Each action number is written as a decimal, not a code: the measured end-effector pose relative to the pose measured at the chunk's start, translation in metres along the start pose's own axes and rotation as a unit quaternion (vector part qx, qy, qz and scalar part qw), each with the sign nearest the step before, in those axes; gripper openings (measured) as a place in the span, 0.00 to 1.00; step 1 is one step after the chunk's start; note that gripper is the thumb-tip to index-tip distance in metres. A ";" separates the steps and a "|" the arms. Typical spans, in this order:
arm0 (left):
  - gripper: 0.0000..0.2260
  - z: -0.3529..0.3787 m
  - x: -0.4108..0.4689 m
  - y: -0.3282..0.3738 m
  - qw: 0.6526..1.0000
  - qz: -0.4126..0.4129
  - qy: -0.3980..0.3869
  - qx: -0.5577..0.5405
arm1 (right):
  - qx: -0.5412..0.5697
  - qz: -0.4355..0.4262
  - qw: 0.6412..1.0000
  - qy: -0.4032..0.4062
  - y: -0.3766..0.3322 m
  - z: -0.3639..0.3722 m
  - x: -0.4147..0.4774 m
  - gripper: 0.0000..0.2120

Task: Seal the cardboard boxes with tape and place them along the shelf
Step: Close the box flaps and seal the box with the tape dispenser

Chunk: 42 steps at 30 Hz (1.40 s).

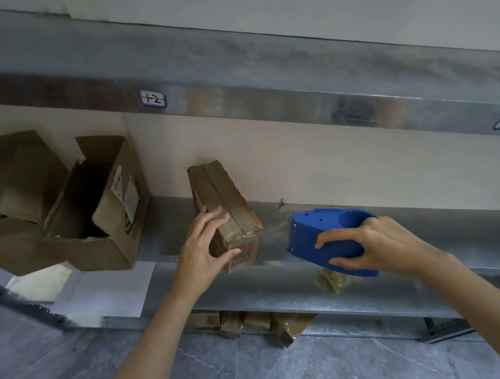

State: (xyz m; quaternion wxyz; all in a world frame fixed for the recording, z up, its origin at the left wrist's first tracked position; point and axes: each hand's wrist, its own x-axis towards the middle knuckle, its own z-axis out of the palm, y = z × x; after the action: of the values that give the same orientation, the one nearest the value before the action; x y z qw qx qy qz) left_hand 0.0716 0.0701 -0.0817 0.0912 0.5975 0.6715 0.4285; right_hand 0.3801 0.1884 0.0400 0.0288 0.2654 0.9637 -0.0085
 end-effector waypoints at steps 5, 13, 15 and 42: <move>0.30 -0.002 0.000 0.002 1.000 -0.012 -0.007 -0.005 | -0.008 -0.011 1.000 0.011 0.001 0.005 0.021 0.15; 0.30 -0.005 0.000 0.008 0.999 -0.022 -0.013 -0.019 | -0.043 -0.031 0.998 0.040 -0.006 0.017 0.047 0.14; 0.30 -0.004 0.000 0.008 0.999 -0.026 -0.012 -0.026 | -0.046 -0.036 0.998 0.040 -0.009 0.021 0.051 0.14; 0.33 -0.006 0.000 0.013 0.999 -0.046 -0.018 -0.010 | 0.074 0.099 0.992 0.024 0.000 0.086 0.108 0.20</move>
State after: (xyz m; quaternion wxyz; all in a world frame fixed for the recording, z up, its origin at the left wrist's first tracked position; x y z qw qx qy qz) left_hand 0.0774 0.0664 -0.0696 0.1288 0.5723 0.6925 0.4199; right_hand 0.2918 0.2405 -0.0528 -0.0138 0.3610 0.9298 -0.0705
